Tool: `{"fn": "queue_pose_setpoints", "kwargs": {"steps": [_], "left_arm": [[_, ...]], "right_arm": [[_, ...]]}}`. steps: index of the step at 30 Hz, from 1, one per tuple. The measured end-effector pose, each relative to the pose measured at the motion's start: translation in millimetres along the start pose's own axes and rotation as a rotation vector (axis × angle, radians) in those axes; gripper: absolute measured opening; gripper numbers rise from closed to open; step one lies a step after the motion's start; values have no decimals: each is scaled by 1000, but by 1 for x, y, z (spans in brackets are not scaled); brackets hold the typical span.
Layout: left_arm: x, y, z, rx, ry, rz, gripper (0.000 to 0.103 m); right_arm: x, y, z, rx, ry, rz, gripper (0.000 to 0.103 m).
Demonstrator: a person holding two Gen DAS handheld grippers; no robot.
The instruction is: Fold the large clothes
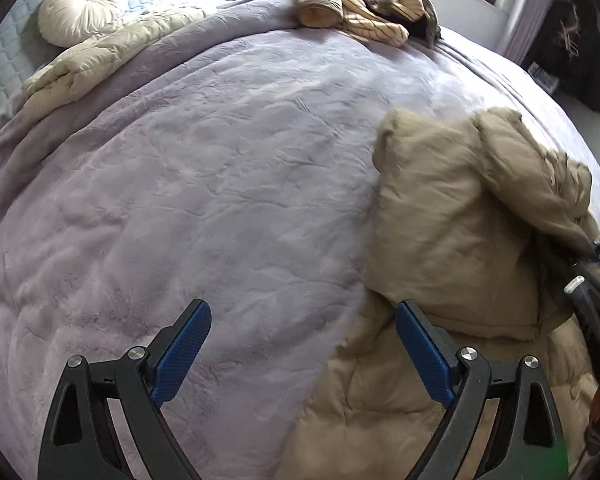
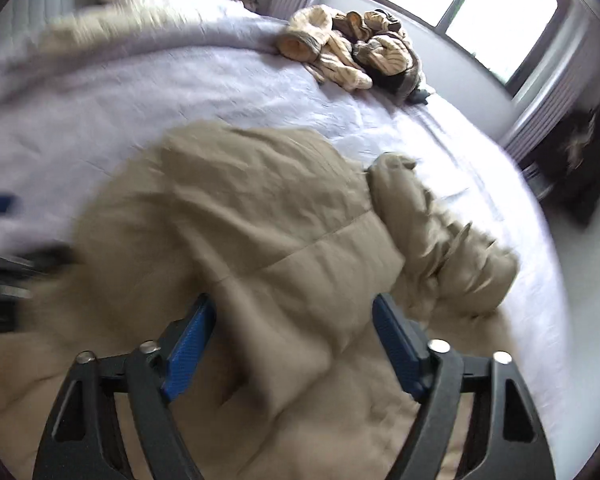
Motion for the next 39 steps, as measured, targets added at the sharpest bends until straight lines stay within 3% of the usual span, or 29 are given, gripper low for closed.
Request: {"fn": "queue_pose_setpoints", "kwargs": {"steps": [1,5,8,10,14,17,19,22,25,27,32,37,39], "left_arm": [[4,0,0,-9,6,-5,94],[26,-1,-5,-38,49,-16,94],[43,6,0,-69,55,-17,94],[49,12,3,-116,47,-29,94],[64,26,12,-208,17,-50,94],[71,39,9,-228,6,-47,94],[70,50,0,-237,25,-10,94],[75,60,4,-161,52,52,94],[82,56,35,-48,54,84,94],[79,45,64,28,-1,84,94],[78,19,79,9,-61,-33,94],[91,17,29,-23,88,-29,94],[87,20,27,3,80,15,94]], "right_arm": [[0,6,4,-19,-1,23,4],[-17,77,-18,-15,57,330,4],[-54,134,-15,46,-8,630,4],[-85,157,-4,138,-65,828,4],[-145,174,39,456,-190,1254,5],[-170,168,53,587,-216,1449,9],[-183,165,55,644,-245,1539,20],[-186,163,43,673,-245,1543,44],[-174,161,23,636,-255,1410,44],[-165,161,11,600,-249,1326,44],[-148,170,0,519,-207,1209,44],[-129,182,-13,462,-164,1085,44],[-114,181,-16,461,-144,1022,40]]}}
Point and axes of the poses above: each gripper's, at about its wrist camera, not at the fingertips, and z roughly the way its jaws point, y to its right, x to its top, the point moved 4 cm from there along z, roughly the way its jaws point, and after that the axes turned 3 degrees about -x, right-handed, at the moved point
